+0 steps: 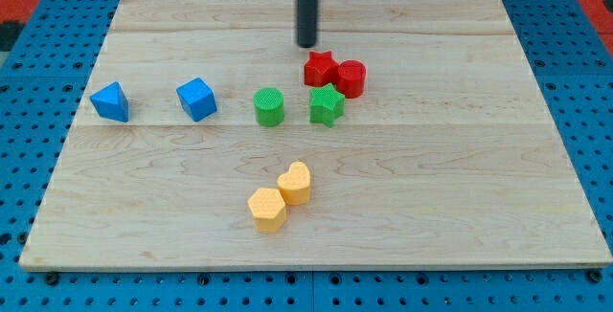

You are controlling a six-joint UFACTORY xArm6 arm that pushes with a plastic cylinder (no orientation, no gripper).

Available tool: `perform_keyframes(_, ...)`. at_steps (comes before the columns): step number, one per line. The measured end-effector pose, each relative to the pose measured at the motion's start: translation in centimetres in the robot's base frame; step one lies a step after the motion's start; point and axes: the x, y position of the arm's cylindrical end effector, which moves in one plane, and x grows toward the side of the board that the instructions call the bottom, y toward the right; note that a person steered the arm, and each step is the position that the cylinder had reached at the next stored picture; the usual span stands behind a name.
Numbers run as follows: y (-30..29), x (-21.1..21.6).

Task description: Separate the red blocks

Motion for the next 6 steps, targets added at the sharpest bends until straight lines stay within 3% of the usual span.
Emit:
perform_keyframes(1,1.4,3.3)
perform_keyframes(2,7.1,6.3)
perform_keyframes(4,16.0,7.7)
perform_keyframes(6,14.9,12.4)
